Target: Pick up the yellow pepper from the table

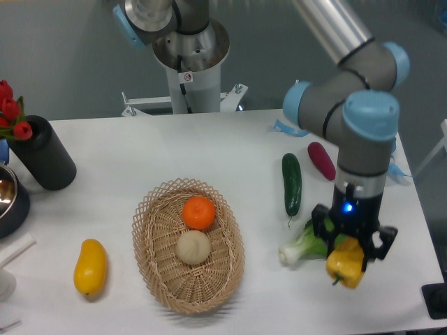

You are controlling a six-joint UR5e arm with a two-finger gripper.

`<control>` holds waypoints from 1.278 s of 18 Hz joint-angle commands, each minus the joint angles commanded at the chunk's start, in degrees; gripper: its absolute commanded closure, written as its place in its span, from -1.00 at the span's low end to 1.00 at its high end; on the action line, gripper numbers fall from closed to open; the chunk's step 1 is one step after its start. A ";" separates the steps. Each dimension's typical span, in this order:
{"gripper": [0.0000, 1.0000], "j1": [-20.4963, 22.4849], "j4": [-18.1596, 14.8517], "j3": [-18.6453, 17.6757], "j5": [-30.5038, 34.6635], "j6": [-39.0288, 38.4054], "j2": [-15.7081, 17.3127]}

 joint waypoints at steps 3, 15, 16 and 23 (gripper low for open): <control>0.33 1.67 -2.98 -0.09 -0.18 1.84 2.63; 0.33 7.74 -15.65 0.00 -1.67 13.98 7.91; 0.33 7.74 -15.65 0.00 -1.67 13.98 7.91; 0.33 8.00 -15.74 0.17 -2.37 13.98 8.17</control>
